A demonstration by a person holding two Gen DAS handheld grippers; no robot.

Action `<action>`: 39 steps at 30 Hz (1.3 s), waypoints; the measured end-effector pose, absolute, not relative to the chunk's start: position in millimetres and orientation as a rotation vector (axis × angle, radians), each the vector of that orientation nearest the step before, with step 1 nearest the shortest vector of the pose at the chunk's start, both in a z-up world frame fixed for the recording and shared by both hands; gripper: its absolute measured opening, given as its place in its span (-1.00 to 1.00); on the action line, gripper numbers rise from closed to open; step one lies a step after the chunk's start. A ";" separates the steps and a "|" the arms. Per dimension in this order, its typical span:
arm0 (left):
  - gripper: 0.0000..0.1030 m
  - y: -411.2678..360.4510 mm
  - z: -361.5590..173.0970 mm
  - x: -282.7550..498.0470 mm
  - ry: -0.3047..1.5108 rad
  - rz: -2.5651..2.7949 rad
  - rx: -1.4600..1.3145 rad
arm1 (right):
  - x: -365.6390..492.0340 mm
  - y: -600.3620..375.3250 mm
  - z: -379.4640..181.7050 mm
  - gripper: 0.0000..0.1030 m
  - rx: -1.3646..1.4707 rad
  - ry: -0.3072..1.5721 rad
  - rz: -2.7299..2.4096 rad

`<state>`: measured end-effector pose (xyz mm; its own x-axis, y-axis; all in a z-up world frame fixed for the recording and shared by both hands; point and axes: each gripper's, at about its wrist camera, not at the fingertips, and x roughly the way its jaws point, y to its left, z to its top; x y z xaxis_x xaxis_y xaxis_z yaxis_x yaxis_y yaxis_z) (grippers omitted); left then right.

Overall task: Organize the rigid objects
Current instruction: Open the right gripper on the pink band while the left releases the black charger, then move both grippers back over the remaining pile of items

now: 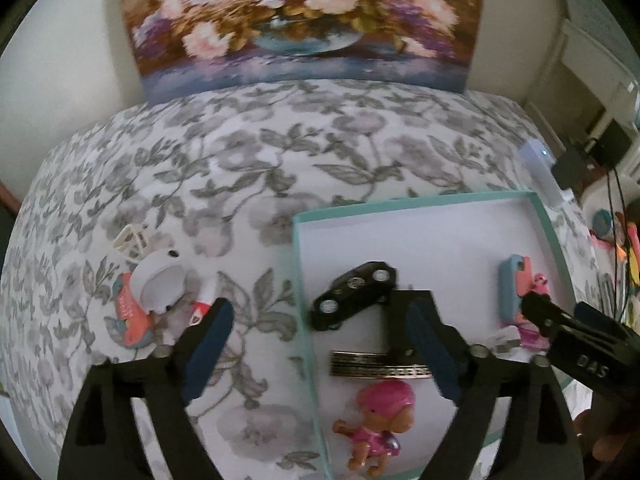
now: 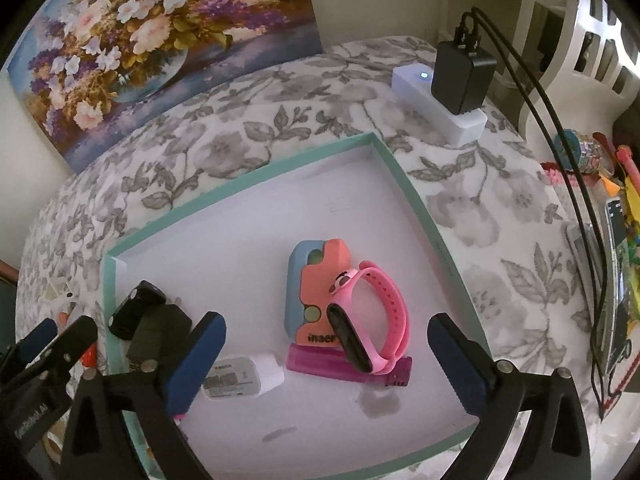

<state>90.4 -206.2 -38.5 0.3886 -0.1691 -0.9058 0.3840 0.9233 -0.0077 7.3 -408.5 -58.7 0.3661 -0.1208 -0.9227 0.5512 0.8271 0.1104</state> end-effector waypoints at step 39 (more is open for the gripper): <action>0.98 -17.6 -4.2 151.5 1.077 0.013 -0.022 | 44.6 -311.8 -27.5 1.00 0.280 1.072 -0.271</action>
